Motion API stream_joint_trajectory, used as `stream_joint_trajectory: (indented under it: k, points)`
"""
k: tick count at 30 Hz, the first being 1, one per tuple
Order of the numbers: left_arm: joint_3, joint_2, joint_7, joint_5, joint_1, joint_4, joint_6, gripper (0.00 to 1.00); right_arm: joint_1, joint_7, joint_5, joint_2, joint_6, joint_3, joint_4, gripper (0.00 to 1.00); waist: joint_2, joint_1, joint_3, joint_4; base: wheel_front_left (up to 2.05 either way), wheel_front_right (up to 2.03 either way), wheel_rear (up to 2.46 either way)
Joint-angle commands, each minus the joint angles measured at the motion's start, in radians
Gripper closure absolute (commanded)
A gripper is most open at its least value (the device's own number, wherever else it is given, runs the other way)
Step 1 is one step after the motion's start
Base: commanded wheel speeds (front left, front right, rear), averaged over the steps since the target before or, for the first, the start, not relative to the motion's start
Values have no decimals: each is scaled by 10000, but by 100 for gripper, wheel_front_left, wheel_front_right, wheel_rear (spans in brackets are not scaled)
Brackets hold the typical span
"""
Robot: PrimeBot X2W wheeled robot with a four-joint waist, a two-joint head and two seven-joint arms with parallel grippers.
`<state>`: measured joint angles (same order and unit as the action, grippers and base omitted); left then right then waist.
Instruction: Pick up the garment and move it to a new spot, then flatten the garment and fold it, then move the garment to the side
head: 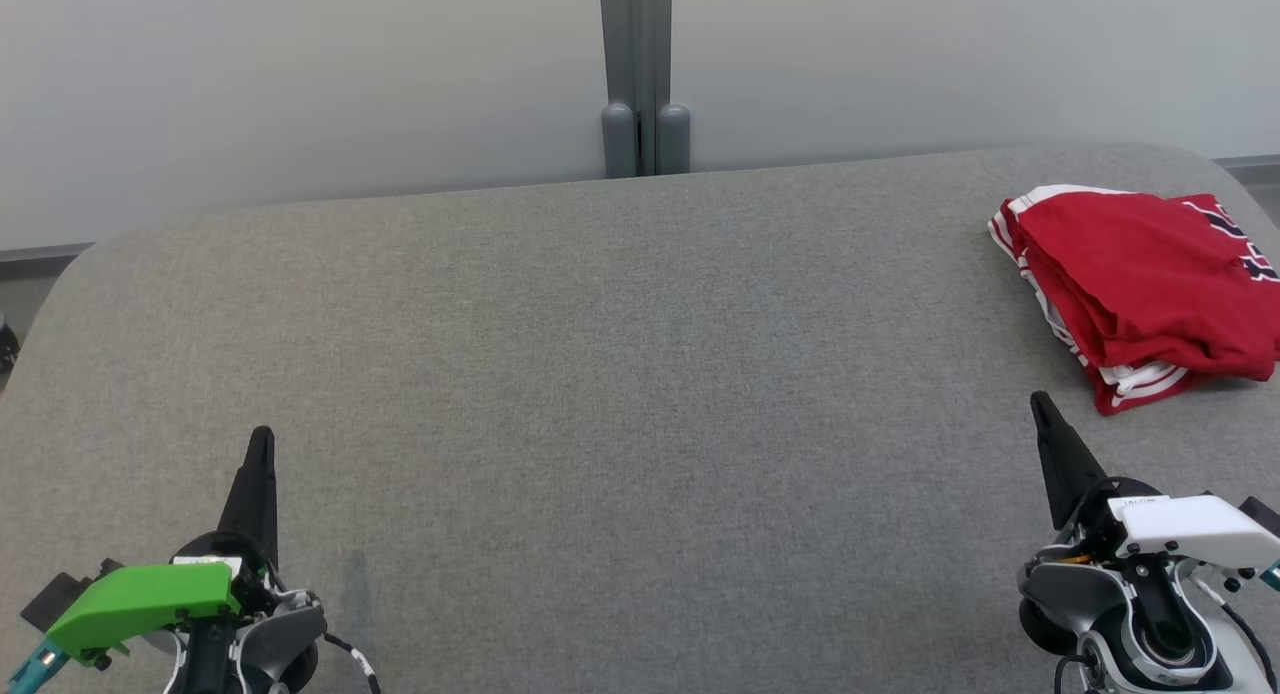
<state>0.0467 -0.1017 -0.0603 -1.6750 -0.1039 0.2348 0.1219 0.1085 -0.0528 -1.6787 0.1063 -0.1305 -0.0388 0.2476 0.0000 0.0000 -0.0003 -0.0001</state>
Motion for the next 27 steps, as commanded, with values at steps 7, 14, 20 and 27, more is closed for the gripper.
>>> stream_joint_trajectory:
  k: [7,14,20,27]
  points:
    - [50,21,-30,100,-145,20,-13,100,120,-57,38,-4,-4,-26,17,100,0,0,0,0,0,0,0]
    - [60,30,-46,97,-146,20,-14,100,120,-52,38,-9,-4,-30,18,100,0,0,0,0,0,0,0]
    - [72,38,-54,112,-147,20,-16,100,121,-56,44,-13,-4,-34,18,100,0,0,0,0,0,0,0]
    - [83,49,-70,123,-148,20,-17,100,121,-57,50,-18,-4,-38,19,100,0,0,0,0,0,0,0]
